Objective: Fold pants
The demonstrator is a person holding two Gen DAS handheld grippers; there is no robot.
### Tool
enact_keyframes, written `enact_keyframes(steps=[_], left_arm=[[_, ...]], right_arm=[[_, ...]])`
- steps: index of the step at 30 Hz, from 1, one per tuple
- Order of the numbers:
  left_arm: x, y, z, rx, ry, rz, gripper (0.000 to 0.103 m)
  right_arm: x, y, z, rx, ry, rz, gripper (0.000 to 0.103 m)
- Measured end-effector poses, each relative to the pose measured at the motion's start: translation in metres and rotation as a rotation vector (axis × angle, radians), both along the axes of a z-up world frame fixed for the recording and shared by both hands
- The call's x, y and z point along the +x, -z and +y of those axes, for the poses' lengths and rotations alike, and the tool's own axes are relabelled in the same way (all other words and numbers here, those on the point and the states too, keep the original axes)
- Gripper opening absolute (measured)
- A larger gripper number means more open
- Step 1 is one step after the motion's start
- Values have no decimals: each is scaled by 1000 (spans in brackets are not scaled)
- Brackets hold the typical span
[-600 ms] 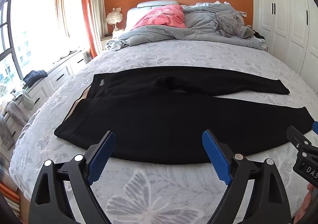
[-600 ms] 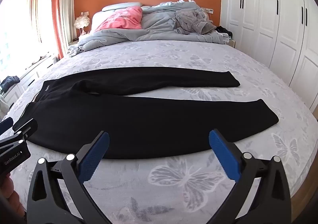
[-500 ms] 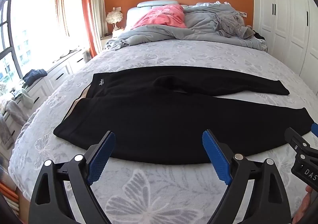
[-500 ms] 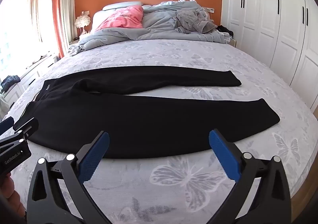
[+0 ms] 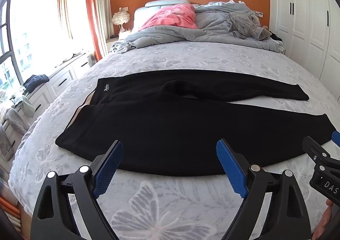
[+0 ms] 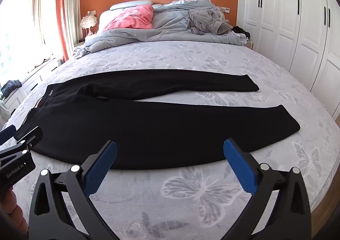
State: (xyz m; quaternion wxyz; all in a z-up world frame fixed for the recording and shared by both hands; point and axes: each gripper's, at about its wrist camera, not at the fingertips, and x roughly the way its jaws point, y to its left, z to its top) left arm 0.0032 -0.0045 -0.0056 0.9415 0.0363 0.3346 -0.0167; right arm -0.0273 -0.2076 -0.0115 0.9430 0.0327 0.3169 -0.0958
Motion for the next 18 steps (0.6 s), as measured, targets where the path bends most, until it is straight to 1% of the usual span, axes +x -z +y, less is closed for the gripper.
enact_keyframes(steps=[18], left_arm=[[-1, -2, -1, -7, -11, -2, 86]], right_arm=[[-4, -2, 0, -8, 3, -9, 98]])
